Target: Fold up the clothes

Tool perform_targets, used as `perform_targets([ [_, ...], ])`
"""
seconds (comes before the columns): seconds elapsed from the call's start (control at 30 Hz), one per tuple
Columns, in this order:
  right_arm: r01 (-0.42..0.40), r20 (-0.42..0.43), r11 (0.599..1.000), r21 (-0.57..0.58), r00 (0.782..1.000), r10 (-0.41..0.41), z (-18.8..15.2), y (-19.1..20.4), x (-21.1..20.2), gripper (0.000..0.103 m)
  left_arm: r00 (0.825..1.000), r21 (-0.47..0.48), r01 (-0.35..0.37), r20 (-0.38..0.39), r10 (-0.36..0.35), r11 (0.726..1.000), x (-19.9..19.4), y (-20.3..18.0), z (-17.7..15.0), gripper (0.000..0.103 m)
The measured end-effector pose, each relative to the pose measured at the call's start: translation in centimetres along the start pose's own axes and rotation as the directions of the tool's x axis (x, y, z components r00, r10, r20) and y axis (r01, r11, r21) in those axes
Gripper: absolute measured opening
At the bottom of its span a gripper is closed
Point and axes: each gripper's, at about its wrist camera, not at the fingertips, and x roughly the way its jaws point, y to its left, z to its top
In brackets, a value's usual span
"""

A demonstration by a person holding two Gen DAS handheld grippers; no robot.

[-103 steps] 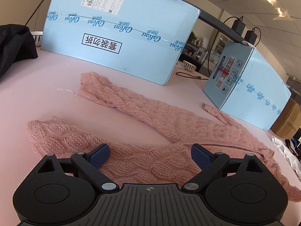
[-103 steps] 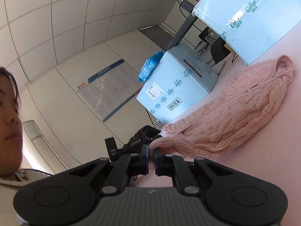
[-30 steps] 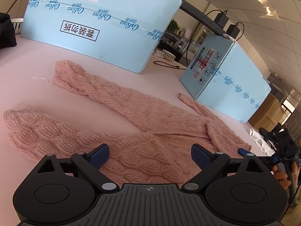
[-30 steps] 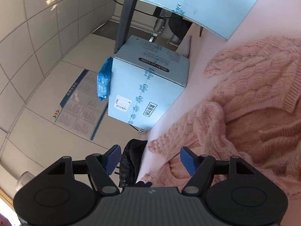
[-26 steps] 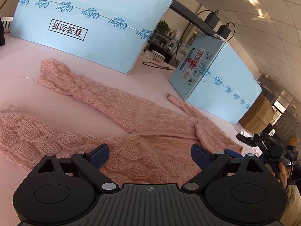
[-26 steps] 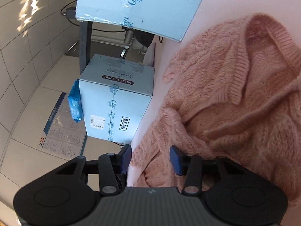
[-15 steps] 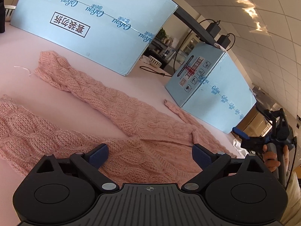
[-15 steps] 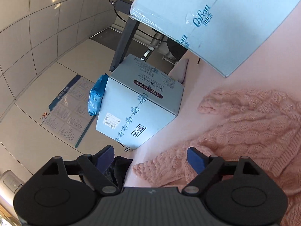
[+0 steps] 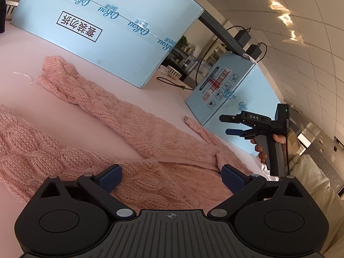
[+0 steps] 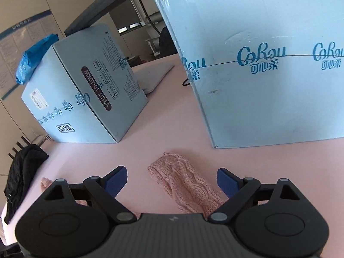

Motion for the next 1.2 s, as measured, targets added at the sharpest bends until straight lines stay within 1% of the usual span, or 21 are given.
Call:
perform_targets([
  [0.07, 0.023, -0.039, 0.998, -0.057, 0.999, -0.026, 0.3, 0.4, 2.1, 0.084, 1.000, 0.001, 0.002, 0.000, -0.002, 1.000, -0.1, 0.1, 0.0, 0.100],
  [0.1, 0.021, -0.060, 0.997, -0.072, 0.998, -0.026, 0.3, 0.5, 3.0, 0.082, 1.000, 0.000, 0.003, 0.001, -0.003, 1.000, -0.1, 0.1, -0.1, 0.101],
  [0.17, 0.025, -0.093, 0.995, -0.099, 0.995, -0.034, 0.3, 0.7, 4.6, 0.075, 1.000, -0.002, 0.006, 0.001, -0.006, 1.000, -0.1, 0.1, 0.0, 0.101],
  [0.2, 0.029, -0.102, 0.993, -0.111, 0.994, -0.040, 0.2, 0.8, 5.3, 0.073, 1.000, -0.003, 0.008, 0.001, -0.008, 1.000, -0.1, 0.2, 0.0, 0.101],
  [0.23, 0.028, -0.113, 0.992, -0.120, 0.993, -0.042, 0.1, 0.8, 6.0, 0.066, 1.000, -0.006, 0.012, 0.001, -0.012, 1.000, -0.1, 0.2, 0.0, 0.101],
  [0.3, 0.027, -0.091, 0.992, -0.122, 0.995, -0.038, -0.3, 0.7, 6.5, 0.057, 1.000, -0.012, 0.018, 0.002, -0.018, 1.000, -0.1, 0.3, 0.0, 0.101],
  [0.33, 0.030, -0.081, 0.992, -0.121, 0.996, -0.040, -0.4, 0.7, 6.5, 0.044, 1.000, -0.014, 0.021, 0.003, -0.021, 1.000, -0.1, 0.4, 0.1, 0.101],
  [0.37, 0.032, -0.072, 0.993, -0.116, 0.997, -0.040, -0.5, 0.5, 6.4, 0.021, 1.000, -0.017, 0.024, 0.003, -0.024, 1.000, -0.1, 0.5, 0.1, 0.101],
  [0.4, 0.020, -0.070, 0.995, -0.102, 0.997, -0.028, -0.5, 0.2, 6.2, 0.012, 1.000, -0.019, 0.026, 0.004, -0.026, 0.999, -0.1, 0.5, 0.1, 0.101],
  [0.47, -0.016, -0.067, 0.998, -0.066, 0.998, 0.012, -0.6, -0.4, 5.7, 0.011, 1.000, -0.019, 0.027, 0.004, -0.027, 0.999, -0.1, 0.5, 0.1, 0.101],
  [0.53, -0.022, -0.048, 0.998, -0.067, 0.999, 0.019, -0.8, -0.5, 5.1, 0.011, 1.000, -0.018, 0.027, 0.004, -0.027, 0.999, -0.1, 0.5, 0.1, 0.101],
  [0.63, -0.027, 0.014, 0.997, -0.065, 1.000, 0.028, -0.9, -0.3, 3.4, 0.011, 1.000, -0.018, 0.027, 0.004, -0.027, 0.999, -0.1, 0.5, 0.1, 0.101],
  [0.73, -0.045, 0.106, 0.995, -0.090, 0.993, 0.054, -0.8, 0.5, 0.6, 0.011, 1.000, -0.016, 0.026, 0.003, -0.026, 1.000, -0.1, 0.4, 0.1, 0.101],
  [0.8, -0.029, 0.169, 0.991, -0.133, 0.984, 0.051, -0.9, 1.5, -1.4, 0.011, 1.000, -0.015, 0.025, 0.003, -0.025, 1.000, -0.1, 0.4, 0.1, 0.101],
  [0.9, -0.004, 0.226, 0.982, -0.189, 0.973, 0.047, -1.6, 3.0, -3.9, 0.011, 1.000, -0.013, 0.023, 0.003, -0.023, 1.000, -0.1, 0.4, 0.1, 0.101],
  [0.93, 0.008, 0.238, 0.982, -0.190, 0.970, 0.038, -1.9, 3.5, -4.6, 0.011, 1.000, -0.013, 0.023, 0.003, -0.023, 1.000, 0.0, 0.4, 0.1, 0.101],
  [1.0, 0.035, 0.273, 0.984, -0.175, 0.962, 0.014, -3.0, 4.2, -6.5, 0.011, 1.000, -0.012, 0.021, 0.003, -0.021, 1.000, 0.0, 0.4, 0.1, 0.101],
  [1.07, 0.052, 0.314, 0.981, -0.189, 0.949, 0.010, -4.2, 4.8, -8.3, 0.011, 1.000, -0.011, 0.020, 0.003, -0.020, 1.000, 0.0, 0.4, 0.1, 0.101],
  [1.13, 0.083, 0.352, 0.968, -0.236, 0.936, 0.006, -6.0, 5.8, -10.2, 0.011, 1.000, -0.009, 0.017, 0.003, -0.017, 1.000, 0.0, 0.3, 0.1, 0.101],
  [1.2, 0.092, 0.362, 0.955, -0.283, 0.932, 0.017, -7.6, 7.1, -11.6, 0.011, 1.000, -0.005, 0.014, 0.002, -0.014, 1.000, -0.1, 0.2, 0.0, 0.101],
])
